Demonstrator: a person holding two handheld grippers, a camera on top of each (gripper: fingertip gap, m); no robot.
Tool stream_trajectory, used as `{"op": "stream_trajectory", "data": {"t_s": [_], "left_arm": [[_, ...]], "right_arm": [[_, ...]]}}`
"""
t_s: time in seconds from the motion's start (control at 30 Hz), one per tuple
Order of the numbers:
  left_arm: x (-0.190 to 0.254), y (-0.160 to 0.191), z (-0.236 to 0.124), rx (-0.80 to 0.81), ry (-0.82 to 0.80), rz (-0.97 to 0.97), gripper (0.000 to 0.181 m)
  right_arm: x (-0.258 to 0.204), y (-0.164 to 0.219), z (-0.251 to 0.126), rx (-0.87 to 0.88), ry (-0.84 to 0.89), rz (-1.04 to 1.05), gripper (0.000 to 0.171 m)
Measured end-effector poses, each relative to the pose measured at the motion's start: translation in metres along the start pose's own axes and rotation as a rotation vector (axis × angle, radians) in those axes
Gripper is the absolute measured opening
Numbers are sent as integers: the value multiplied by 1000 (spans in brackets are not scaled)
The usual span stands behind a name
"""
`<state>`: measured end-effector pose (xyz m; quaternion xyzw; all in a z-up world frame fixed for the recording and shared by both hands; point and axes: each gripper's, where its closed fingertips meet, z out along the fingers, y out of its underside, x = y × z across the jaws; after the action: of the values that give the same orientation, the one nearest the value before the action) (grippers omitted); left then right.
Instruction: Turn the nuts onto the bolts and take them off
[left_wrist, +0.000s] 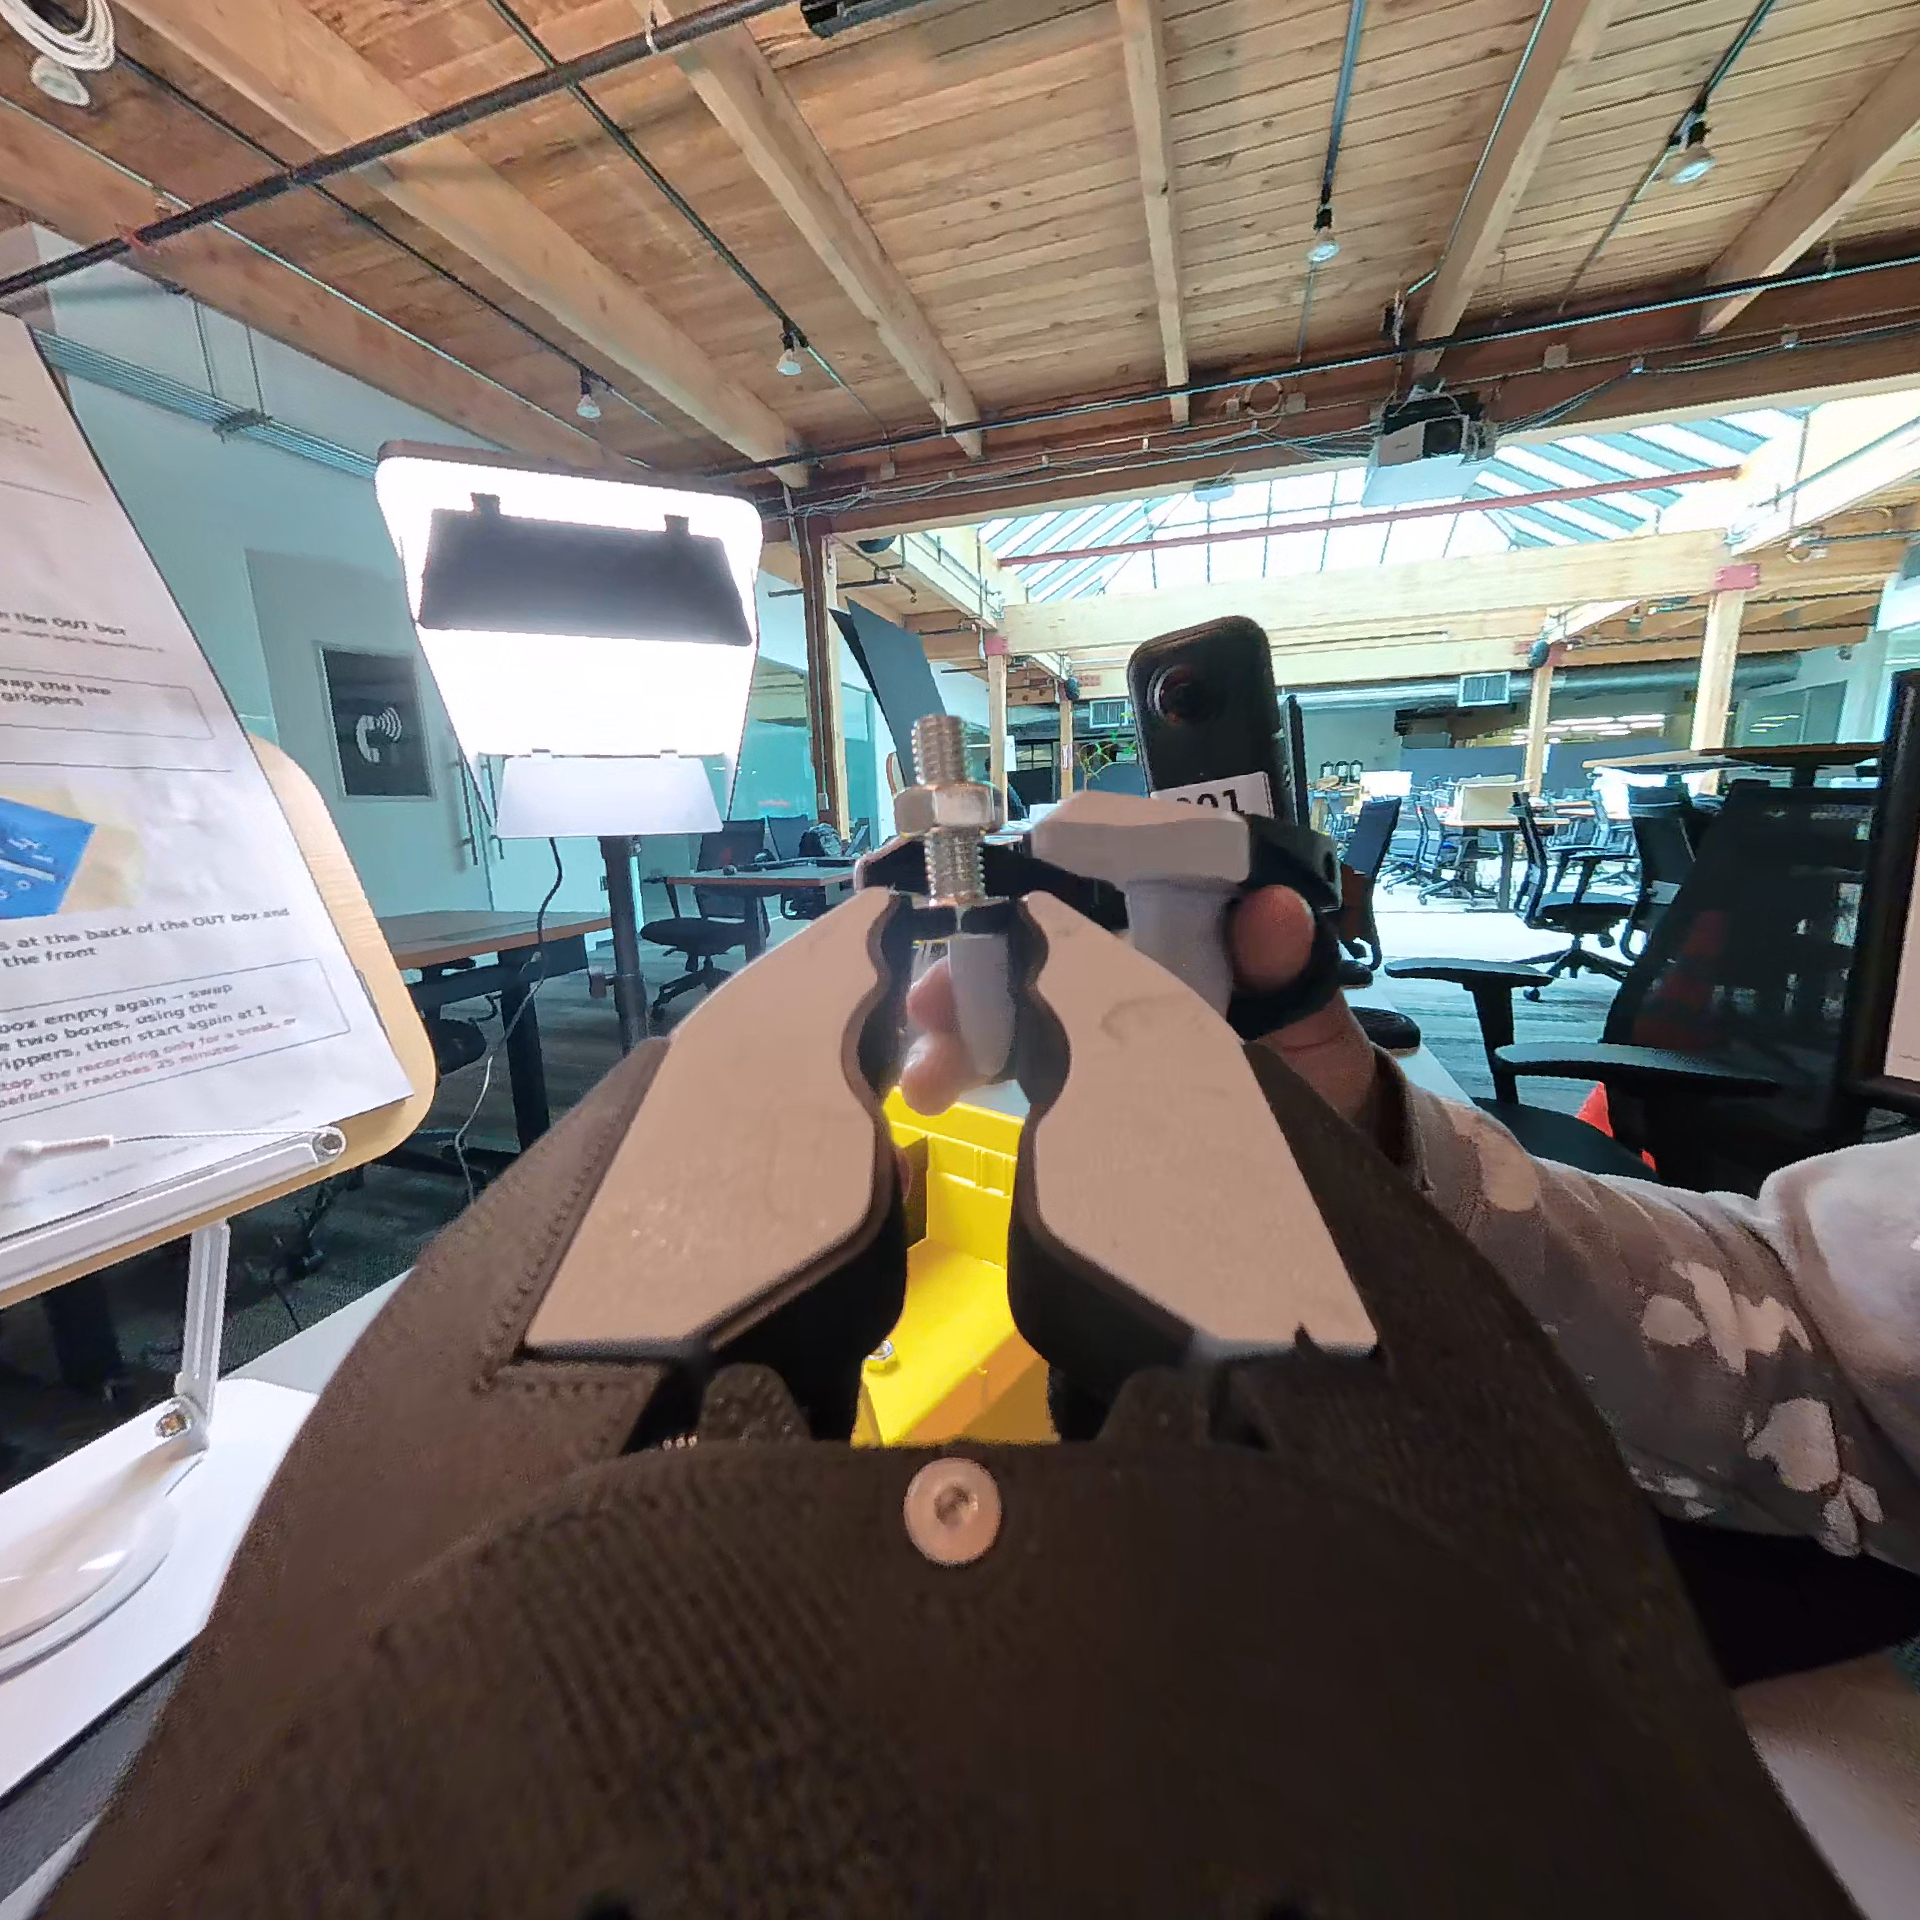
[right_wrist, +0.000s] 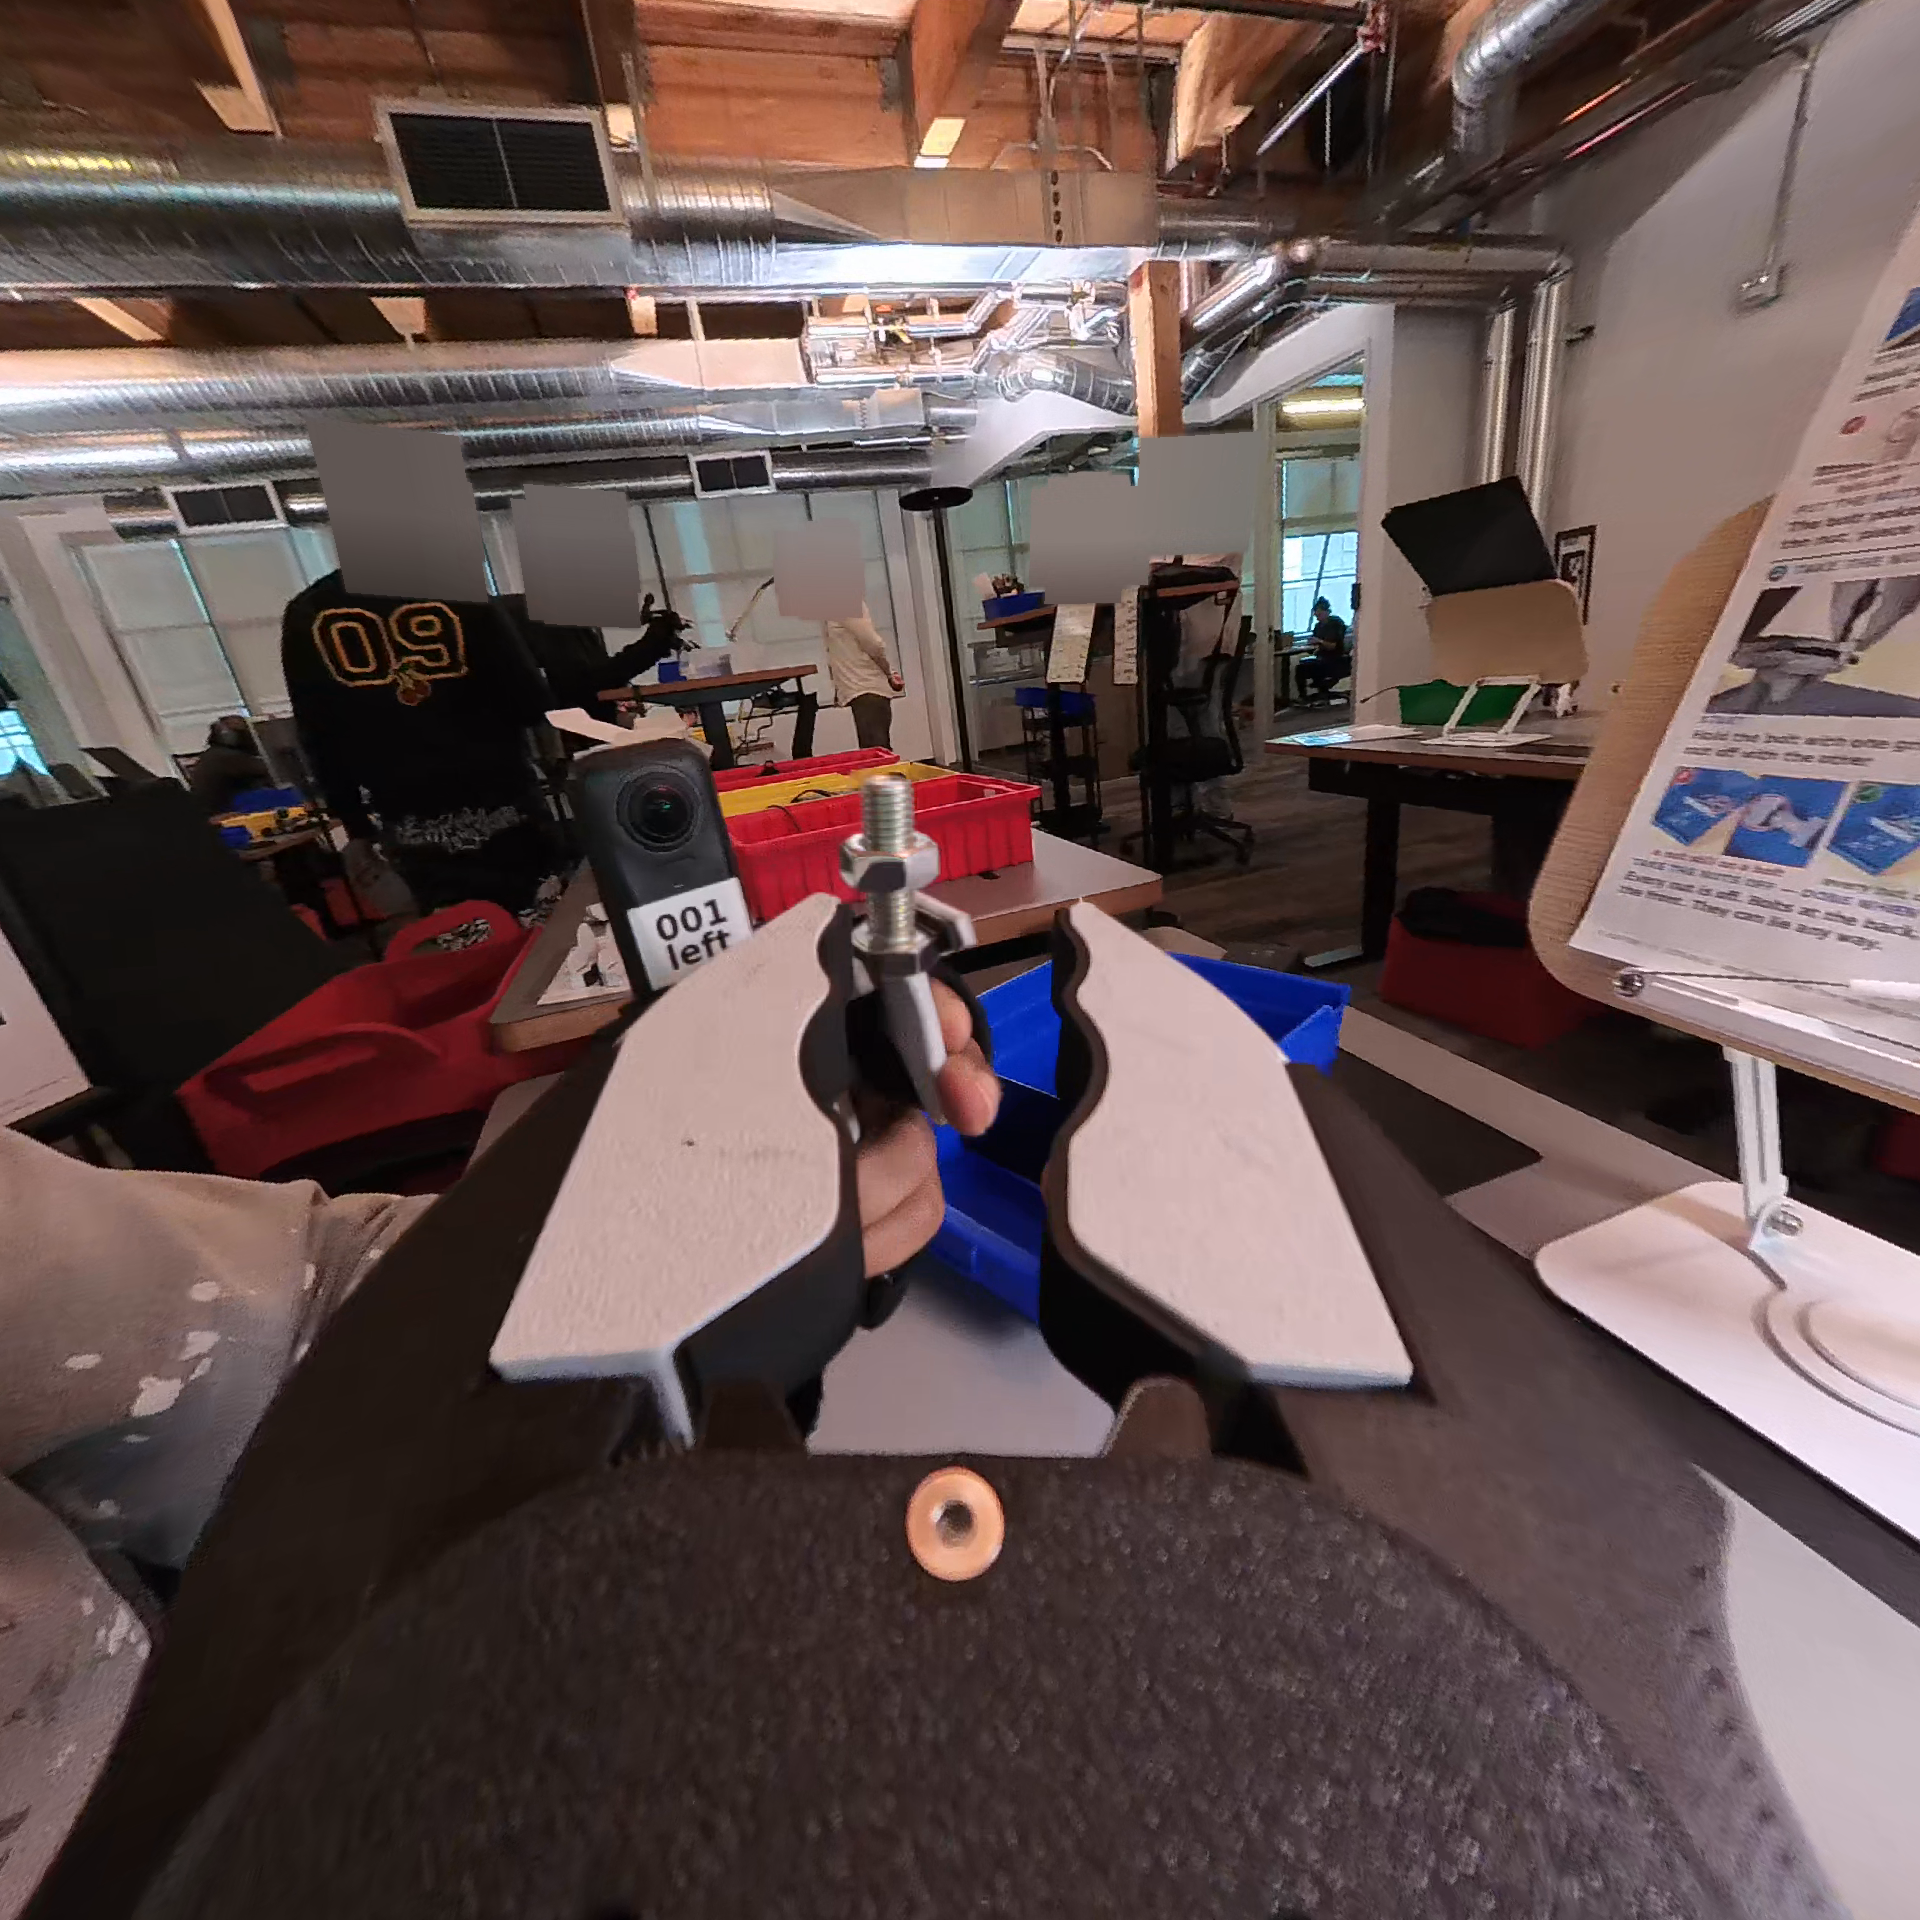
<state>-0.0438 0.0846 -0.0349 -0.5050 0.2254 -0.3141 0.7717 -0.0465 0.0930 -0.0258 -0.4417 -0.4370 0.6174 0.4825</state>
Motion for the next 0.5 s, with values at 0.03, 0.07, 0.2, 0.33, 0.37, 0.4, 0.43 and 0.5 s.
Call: {"op": "stream_trajectory", "data": {"t_s": [0.03, 0.07, 0.2, 0.33, 0.37, 0.4, 0.43, 0.5], "left_arm": [[0, 1, 1, -6, -2, 1, 19], [0, 2, 1, -7, -2, 4, 18], [7, -2, 1, 9, 23, 18, 18], [6, -4, 1, 6, 14, 21, 18], [4, -3, 1, 3, 8, 16, 18], [2, -1, 1, 1, 2, 15, 18], [2, 1, 1, -7, 0, 12, 18], [4, 6, 3, -18, 2, 13, 19]], "right_arm": [[-2, 1, 1, -2, -9, 1, 37], [-4, 2, 2, -7, -13, 0, 37], [8, 3, 0, -8, 40, -4, 25], [22, -3, -9, 26, 68, 29, 24], [17, -5, -8, 34, 47, 31, 28], [12, -6, -7, 37, 27, 22, 31], [6, -6, -5, 34, 11, 10, 34], [-2, -3, -1, 16, -7, -6, 37]]}}
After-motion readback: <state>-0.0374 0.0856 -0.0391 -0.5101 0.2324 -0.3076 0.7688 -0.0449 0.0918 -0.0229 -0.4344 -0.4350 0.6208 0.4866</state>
